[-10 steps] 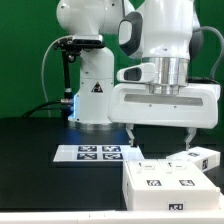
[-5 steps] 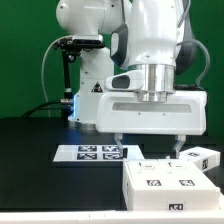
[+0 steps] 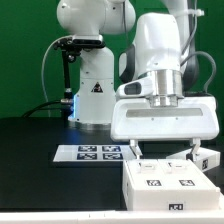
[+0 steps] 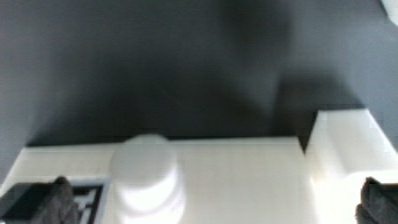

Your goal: Assemble cabinet

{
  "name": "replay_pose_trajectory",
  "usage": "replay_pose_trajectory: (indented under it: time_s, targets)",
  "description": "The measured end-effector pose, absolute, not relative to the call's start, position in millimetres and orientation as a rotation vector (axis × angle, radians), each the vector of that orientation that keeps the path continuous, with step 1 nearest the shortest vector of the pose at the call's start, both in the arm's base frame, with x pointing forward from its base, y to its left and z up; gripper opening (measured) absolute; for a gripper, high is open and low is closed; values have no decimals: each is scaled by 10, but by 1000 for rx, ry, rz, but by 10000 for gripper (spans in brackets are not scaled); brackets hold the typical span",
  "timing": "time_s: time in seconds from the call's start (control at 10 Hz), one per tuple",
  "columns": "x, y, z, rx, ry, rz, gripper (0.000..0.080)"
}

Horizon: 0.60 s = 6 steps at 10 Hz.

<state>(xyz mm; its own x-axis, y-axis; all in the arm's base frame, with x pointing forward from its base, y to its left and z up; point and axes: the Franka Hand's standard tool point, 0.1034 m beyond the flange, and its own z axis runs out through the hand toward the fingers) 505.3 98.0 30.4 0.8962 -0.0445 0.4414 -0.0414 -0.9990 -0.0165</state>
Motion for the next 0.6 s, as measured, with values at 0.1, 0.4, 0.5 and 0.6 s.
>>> replay_pose_trajectory:
  time_s: [0.1, 0.4, 0.5, 0.6]
  targets:
    - [4998, 956, 219, -3067, 87, -700, 796]
    - [4949, 925, 141, -3105, 40, -613, 796]
    - [5020, 833, 186, -3111, 19, -624, 796]
    - [5073, 808, 209, -3111, 16, -628, 796]
